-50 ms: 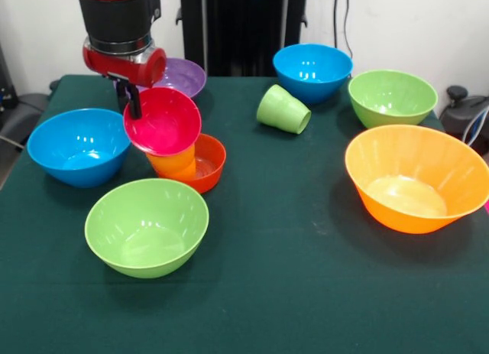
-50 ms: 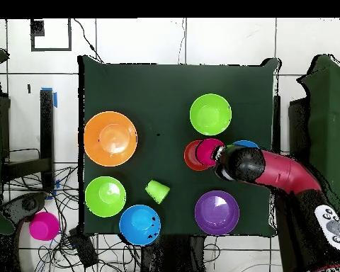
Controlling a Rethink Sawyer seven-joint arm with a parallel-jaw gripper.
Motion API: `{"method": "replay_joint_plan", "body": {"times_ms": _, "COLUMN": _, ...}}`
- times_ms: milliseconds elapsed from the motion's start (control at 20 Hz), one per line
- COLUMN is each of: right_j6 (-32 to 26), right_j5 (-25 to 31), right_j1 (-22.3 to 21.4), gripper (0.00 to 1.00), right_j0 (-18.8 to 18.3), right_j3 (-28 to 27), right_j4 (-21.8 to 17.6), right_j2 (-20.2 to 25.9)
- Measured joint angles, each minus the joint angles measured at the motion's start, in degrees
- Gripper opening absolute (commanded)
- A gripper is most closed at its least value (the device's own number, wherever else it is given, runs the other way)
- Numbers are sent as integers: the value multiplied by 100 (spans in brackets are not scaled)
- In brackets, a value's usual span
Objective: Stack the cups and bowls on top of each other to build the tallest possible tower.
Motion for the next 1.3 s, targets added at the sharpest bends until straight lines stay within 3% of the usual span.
{"method": "replay_joint_plan", "body": {"times_ms": 1300, "right_j6": 0, "right_j5": -52, "right_j1": -6, "gripper": 0, "right_j0": 179, "right_j3": 129, "right_j4": 146, "right_j2": -26}}
